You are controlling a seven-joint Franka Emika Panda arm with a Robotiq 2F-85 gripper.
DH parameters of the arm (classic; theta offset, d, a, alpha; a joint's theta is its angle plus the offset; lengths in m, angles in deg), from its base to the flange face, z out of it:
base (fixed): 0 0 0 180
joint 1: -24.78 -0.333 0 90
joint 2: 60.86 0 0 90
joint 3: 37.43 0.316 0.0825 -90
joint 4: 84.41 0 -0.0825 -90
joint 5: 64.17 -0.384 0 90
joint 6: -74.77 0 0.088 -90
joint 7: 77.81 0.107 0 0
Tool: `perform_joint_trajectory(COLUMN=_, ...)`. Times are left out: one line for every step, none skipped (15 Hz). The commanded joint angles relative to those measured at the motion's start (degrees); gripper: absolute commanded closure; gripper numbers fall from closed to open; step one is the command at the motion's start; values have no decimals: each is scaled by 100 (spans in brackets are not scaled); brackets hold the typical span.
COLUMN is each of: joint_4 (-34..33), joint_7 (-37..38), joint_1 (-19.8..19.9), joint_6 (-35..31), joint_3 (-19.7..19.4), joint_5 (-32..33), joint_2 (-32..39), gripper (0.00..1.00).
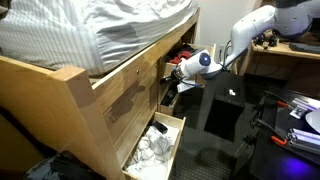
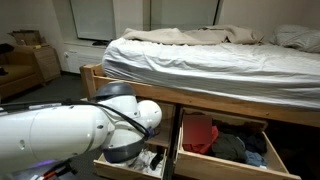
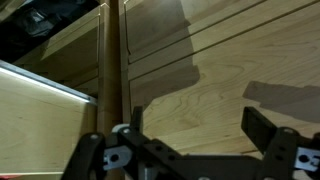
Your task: Remove the red shirt from the upper drawer on the left and put it in the upper drawer on the right, close the left upper drawer
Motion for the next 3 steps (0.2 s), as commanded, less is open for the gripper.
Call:
perform_joint_trajectory(joint_4=-1, joint_7=0, joint_1=0, joint_6=-2, joint_3=0, joint_5=0, joint_2=0, gripper=0)
perform_joint_trajectory(joint_4=-2, joint_7=0, joint_1=0, joint_6=-3, joint_3=0, joint_5=0, joint_2=0, gripper=0)
perform_joint_trajectory(joint_4=-2, joint_7=0, joint_1=0, joint_6=-5, joint_3=0, joint_5=0, joint_2=0, gripper=0)
